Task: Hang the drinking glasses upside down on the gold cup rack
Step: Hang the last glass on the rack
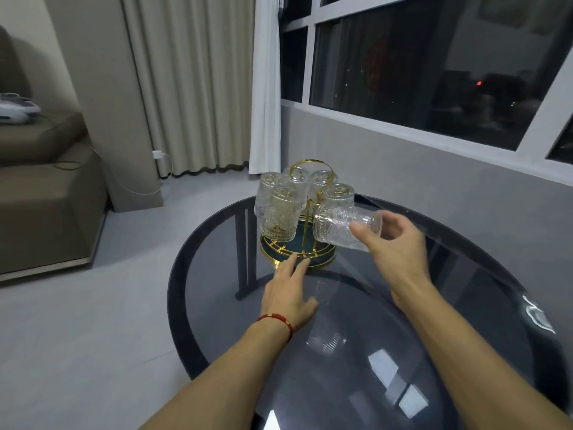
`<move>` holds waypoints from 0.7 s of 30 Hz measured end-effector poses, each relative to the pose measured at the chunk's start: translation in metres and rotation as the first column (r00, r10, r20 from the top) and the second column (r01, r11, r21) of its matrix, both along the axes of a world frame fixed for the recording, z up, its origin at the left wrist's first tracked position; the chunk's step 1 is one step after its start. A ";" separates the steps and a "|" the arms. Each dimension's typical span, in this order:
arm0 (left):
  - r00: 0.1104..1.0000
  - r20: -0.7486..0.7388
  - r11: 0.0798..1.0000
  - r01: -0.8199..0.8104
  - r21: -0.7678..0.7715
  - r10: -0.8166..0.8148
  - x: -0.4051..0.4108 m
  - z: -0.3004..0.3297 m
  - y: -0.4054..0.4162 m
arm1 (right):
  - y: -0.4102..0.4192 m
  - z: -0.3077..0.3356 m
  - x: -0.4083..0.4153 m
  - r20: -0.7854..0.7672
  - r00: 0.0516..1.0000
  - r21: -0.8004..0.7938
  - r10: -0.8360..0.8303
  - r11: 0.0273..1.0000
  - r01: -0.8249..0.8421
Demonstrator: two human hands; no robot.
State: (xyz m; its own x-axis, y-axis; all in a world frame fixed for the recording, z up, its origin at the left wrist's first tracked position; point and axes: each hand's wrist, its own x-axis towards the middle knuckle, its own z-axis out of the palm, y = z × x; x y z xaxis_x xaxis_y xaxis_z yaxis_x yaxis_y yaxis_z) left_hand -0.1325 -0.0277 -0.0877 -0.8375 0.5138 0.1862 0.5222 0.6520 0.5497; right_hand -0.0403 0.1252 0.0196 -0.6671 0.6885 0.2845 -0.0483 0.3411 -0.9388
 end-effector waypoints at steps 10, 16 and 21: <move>0.997 -0.074 0.999 0.025 -0.041 -0.028 -0.015 -0.016 -0.008 | -0.014 0.051 -0.049 0.095 0.995 0.438 -0.024 0.899 -0.021; 0.997 -0.077 0.999 0.025 -0.041 -0.028 -0.015 -0.015 -0.009 | -0.020 0.070 -0.079 0.180 0.983 0.568 -0.039 0.820 -0.071; 0.997 -0.074 0.999 0.034 -0.022 -0.035 -0.015 -0.015 -0.011 | -0.024 0.065 -0.099 0.272 0.960 0.627 -0.072 0.770 -0.120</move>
